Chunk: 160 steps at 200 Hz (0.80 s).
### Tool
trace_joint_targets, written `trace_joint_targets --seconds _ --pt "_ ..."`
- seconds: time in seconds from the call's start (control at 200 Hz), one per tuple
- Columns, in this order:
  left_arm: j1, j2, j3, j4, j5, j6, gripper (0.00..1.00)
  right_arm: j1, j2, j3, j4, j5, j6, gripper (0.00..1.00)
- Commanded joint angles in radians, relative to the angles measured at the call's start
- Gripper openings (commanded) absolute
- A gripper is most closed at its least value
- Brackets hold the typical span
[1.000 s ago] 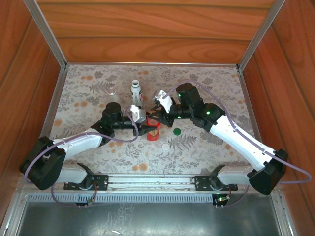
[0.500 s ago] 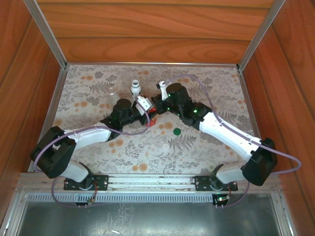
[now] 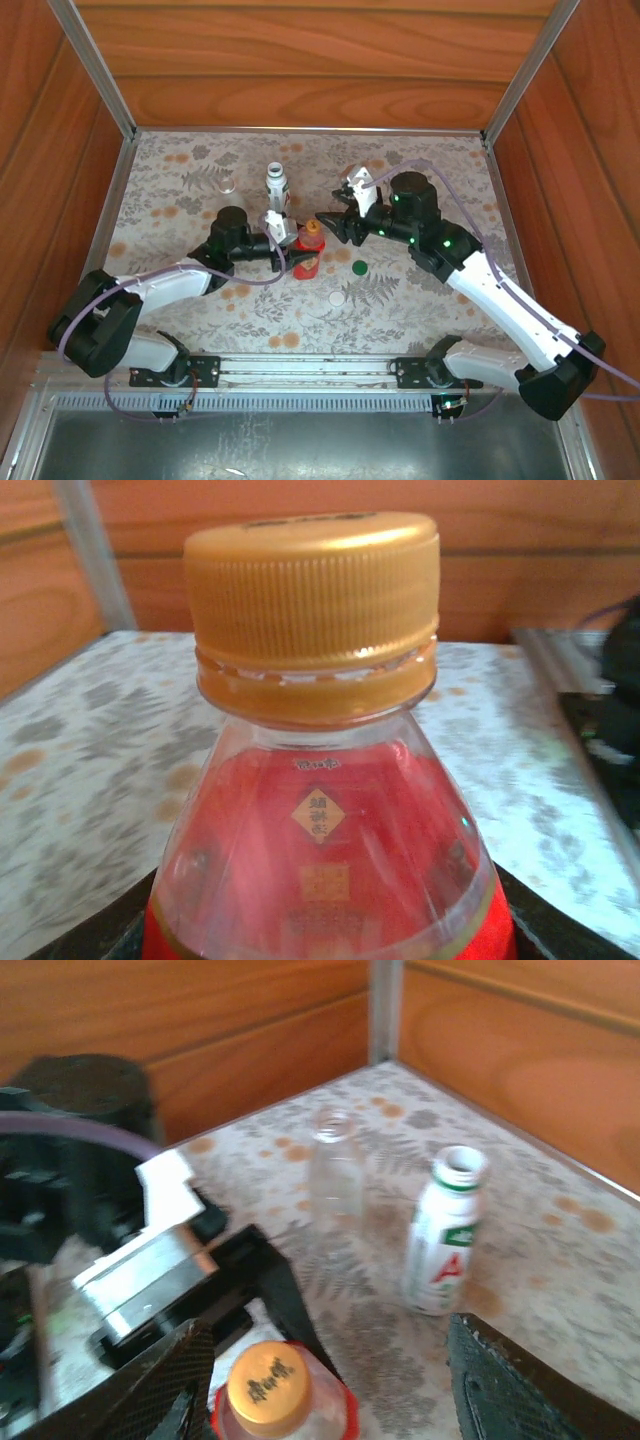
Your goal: Screw on the bottle caps
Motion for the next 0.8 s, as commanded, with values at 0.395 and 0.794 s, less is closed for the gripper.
trace_joint_targets --seconds 0.395,0.794 --pt "0.005 -0.028 0.034 0.016 0.364 -0.065 0.57 -0.001 0.093 0.059 -0.155 -0.375 -0.128 0.53" --pt "0.005 -0.028 0.043 0.014 0.349 -0.067 0.57 0.0 0.129 0.084 -0.203 -0.41 -0.144 0.28"
